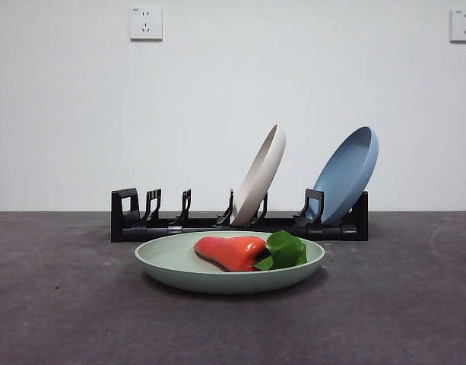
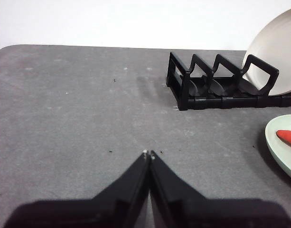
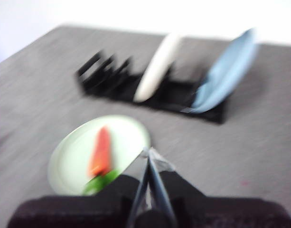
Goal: Take the green plate from the plate rack,put the plate on the table,take the carrot from the table,put the carrot in the plate
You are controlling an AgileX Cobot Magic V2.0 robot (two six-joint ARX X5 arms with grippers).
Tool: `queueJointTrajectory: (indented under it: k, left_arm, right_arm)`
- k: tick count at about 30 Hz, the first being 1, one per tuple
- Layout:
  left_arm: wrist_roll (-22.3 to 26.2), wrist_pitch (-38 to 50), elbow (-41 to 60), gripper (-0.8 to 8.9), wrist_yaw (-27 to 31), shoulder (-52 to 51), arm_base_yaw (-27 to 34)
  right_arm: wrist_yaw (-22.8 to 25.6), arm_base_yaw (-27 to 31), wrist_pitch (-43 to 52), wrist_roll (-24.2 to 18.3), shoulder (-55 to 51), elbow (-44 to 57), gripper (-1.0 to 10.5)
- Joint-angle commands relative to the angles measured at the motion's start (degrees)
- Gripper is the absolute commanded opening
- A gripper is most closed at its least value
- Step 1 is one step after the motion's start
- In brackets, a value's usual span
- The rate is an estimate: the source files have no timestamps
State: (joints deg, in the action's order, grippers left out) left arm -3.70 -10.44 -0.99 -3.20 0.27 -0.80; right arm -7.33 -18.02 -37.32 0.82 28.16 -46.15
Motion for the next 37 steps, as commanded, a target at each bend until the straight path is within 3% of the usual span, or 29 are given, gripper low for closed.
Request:
queueJointTrajectory:
  k: [1,7,14,26,37]
  left_arm:
    - [-0.44,0.09,0.76,-0.03,0.09,-0.17,0.17]
    - [-0.44,0.09,0.76,-0.03,0.07,-0.17,0.17]
    - [-0.44,0.09,0.76,-0.03,0.07,-0.17,0.17]
    - [-0.44,0.09,0.76,-0.03,0.07,-0.17,0.17]
    - [-0.44,0.09,0.76,-0.03,0.07,-0.17,0.17]
  right_arm:
    - [-0.09,4.28,9.55,-0.24,-5.95,10.32,0.0]
    - [1.09,8.41,25.81,3.26,-17.27,28.72,0.0]
    - [10.27,9.09,28.35,8.48,-25.09,39.71,0.0]
    - [10.25,9.01,27.43,9.66,-28.11,45.81,0.0]
    - [8.83,9.01,27.32,7.23,-28.11,45.79,0.0]
